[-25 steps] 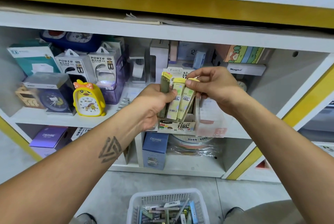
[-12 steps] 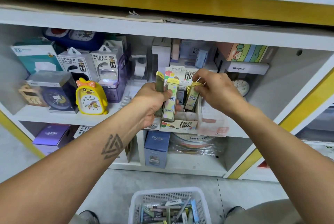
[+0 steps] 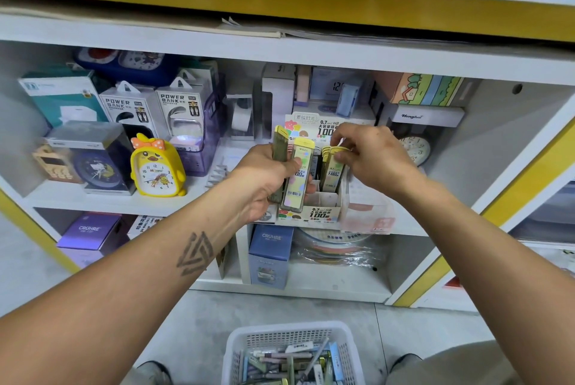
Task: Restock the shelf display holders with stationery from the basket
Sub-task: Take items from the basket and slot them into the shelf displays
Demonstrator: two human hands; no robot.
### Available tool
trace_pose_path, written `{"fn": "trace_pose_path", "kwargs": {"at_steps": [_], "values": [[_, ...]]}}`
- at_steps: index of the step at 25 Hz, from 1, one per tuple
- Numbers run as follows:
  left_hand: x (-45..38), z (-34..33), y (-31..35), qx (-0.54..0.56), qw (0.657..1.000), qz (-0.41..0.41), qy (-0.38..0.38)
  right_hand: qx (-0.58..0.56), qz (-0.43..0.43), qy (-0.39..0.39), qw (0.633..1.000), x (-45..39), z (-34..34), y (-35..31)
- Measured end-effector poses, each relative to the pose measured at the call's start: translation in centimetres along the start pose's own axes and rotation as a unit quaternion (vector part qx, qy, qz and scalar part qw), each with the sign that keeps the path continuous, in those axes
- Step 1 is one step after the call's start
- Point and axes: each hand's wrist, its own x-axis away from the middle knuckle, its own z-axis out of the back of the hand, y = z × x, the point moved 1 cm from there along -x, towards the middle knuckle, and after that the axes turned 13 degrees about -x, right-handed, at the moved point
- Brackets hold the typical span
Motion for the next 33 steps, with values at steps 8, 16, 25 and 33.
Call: {"fn": "trace_pose_path", "kwargs": {"at_steps": [8, 16, 25, 33], "values": [[0.4, -0.6, -0.1, 0.003, 0.999, 0.014, -0.028, -0.26, -0.103, -0.008, 0.96, 0.0, -0.5, -1.5], [-0.4, -0.1, 0.0, -0.019, 0.999, -0.003, 0.029, -0.212, -0.077, 0.066, 0.972, -0.2, 1.2, -1.1], [-0.1, 0.0, 1.4, -0.029, 0.998, 0.054, -0.018, 0.001, 0.033, 0.014, 0.999, 0.6, 0.2, -0.2], [-0.1, -0.6, 0.5, -0.039, 0.999, 0.003, 0.004, -0.288, -0.098, 0.049, 0.951, 0.0, -0.1, -1.0]]}}
